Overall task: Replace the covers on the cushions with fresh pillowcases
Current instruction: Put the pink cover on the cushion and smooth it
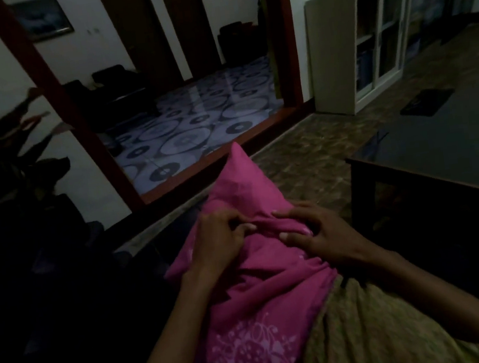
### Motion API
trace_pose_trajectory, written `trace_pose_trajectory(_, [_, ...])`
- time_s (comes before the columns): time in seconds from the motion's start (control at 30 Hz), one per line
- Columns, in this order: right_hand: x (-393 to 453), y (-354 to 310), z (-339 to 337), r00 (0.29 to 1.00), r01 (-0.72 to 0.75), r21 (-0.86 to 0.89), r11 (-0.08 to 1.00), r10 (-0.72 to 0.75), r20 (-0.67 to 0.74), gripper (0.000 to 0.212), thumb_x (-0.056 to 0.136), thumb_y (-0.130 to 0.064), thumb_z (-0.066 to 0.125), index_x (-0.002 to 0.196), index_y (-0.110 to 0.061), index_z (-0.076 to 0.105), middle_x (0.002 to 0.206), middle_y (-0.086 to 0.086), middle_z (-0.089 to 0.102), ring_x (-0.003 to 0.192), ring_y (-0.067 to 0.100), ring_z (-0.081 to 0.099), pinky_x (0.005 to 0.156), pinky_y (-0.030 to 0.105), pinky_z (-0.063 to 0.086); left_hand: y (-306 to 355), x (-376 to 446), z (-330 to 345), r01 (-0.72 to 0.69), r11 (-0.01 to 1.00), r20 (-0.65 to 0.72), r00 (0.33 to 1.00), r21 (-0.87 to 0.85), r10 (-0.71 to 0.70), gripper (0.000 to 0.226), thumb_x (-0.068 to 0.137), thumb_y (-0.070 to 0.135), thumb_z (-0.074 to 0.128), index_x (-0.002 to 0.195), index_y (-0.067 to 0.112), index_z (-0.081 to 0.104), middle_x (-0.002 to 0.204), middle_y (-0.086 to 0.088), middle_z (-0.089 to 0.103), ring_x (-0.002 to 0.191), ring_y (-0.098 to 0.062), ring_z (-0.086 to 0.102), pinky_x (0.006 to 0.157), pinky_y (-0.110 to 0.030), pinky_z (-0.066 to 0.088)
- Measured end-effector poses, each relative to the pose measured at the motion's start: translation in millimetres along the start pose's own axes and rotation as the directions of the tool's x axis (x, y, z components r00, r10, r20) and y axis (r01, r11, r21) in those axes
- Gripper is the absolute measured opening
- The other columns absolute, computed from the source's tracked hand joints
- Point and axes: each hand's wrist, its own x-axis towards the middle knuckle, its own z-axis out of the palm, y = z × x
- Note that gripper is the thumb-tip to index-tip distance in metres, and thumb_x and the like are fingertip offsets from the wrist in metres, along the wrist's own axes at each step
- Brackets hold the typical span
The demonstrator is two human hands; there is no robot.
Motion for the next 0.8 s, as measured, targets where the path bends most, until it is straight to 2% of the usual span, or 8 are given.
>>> trace_pose_trajectory(0.1, [3, -3, -7, 0.994, -0.107, 0.075, 0.991, 0.108, -0.008, 0.026, 0.084, -0.049, 0.078, 0.107, -0.038, 0.075, 0.112, -0.014, 0.068, 0.106, -0.005, 0.062, 0.093, 0.02, 0.049, 3, 0, -2, -0.061, 0.998, -0.015, 0.998, 0.035, 0.061, 0.007, 0.081, 0.03, 0.08, 0.077, 0.025, 0.078, 0.074, 0.012, 0.073, 0.069, -0.003, 0.065, 0.069, -0.032, 0.054])
trace_pose_trajectory(0.17, [20, -10, -14, 0.984, -0.172, 0.113, 0.979, 0.175, -0.016, 0.031, 0.084, -0.06, 0.07, 0.092, -0.03, 0.075, 0.093, -0.01, 0.071, 0.087, -0.001, 0.064, 0.08, 0.024, 0.049, 9, -1, -6, -0.09, 0.996, 0.01, 0.996, 0.022, 0.09, 0.01, 0.081, 0.033, 0.08, 0.075, 0.025, 0.077, 0.072, 0.014, 0.072, 0.067, 0.0, 0.064, 0.067, -0.025, 0.052])
trace_pose_trajectory(0.23, [45, -18, -20, 0.968, -0.227, 0.102, 0.969, 0.236, -0.089, 0.034, 0.092, -0.056, 0.063, 0.093, -0.023, 0.072, 0.082, -0.009, 0.07, 0.077, 0.005, 0.063, 0.069, 0.024, 0.046, 16, -1, -10, -0.098, 0.994, 0.064, 0.993, 0.057, 0.094, 0.013, 0.081, 0.037, 0.08, 0.075, 0.026, 0.077, 0.073, 0.016, 0.072, 0.068, 0.003, 0.063, 0.062, -0.011, 0.044])
trace_pose_trajectory(0.3, [70, -20, -23, 0.953, -0.244, 0.053, 0.968, 0.249, -0.174, 0.022, 0.097, -0.043, 0.063, 0.105, -0.024, 0.07, 0.092, -0.009, 0.072, 0.085, 0.008, 0.066, 0.072, 0.022, 0.047, 20, -1, -12, -0.09, 0.992, 0.15, 0.986, 0.09, 0.076, 0.015, 0.08, 0.041, 0.08, 0.076, 0.027, 0.076, 0.072, 0.017, 0.071, 0.068, 0.007, 0.061, 0.059, -0.005, 0.039])
trace_pose_trajectory(0.43, [90, -12, -1, 0.946, -0.317, -0.051, 0.947, 0.312, -0.086, 0.058, 0.092, -0.05, 0.067, 0.142, -0.022, 0.056, 0.139, 0.004, 0.062, 0.122, 0.017, 0.06, 0.099, 0.025, 0.044, 19, 4, -20, -0.093, 0.993, 0.287, 0.956, 0.076, 0.068, 0.017, 0.079, 0.044, 0.081, 0.081, 0.028, 0.08, 0.076, 0.018, 0.073, 0.07, 0.009, 0.063, 0.067, -0.011, 0.047])
trace_pose_trajectory(0.53, [72, -5, 22, 0.935, -0.347, 0.0, 0.938, 0.346, -0.08, 0.085, 0.081, -0.065, 0.071, 0.15, -0.024, 0.045, 0.151, 0.002, 0.051, 0.133, 0.019, 0.052, 0.11, 0.029, 0.039, 9, 16, -35, -0.042, 0.999, 0.387, 0.921, -0.005, 0.041, 0.014, 0.081, 0.047, 0.079, 0.087, 0.034, 0.08, 0.083, 0.022, 0.073, 0.08, 0.009, 0.066, 0.075, -0.014, 0.05])
trace_pose_trajectory(0.67, [57, -8, 28, 0.921, -0.381, 0.044, 0.924, 0.383, -0.07, 0.128, 0.048, -0.083, 0.08, 0.155, -0.032, 0.032, 0.156, -0.001, 0.043, 0.133, 0.016, 0.049, 0.114, 0.035, 0.04, -10, 55, -33, 0.079, 0.975, 0.043, 0.997, -0.208, -0.071, 0.034, 0.084, 0.047, 0.075, 0.111, 0.027, 0.07, 0.105, 0.013, 0.07, 0.096, -0.001, 0.065, 0.086, -0.019, 0.05])
trace_pose_trajectory(0.8, [31, -17, 30, 0.912, -0.398, 0.126, 0.909, 0.407, -0.057, 0.144, 0.038, -0.079, 0.088, 0.157, -0.038, 0.019, 0.158, -0.008, 0.037, 0.133, 0.008, 0.044, 0.112, 0.027, 0.035, -23, 113, -12, 0.253, 0.942, 0.097, 0.967, -0.222, -0.237, 0.086, 0.074, 0.087, 0.043, 0.127, 0.024, 0.063, 0.128, -0.001, 0.065, 0.118, -0.018, 0.06, 0.107, -0.039, 0.045])
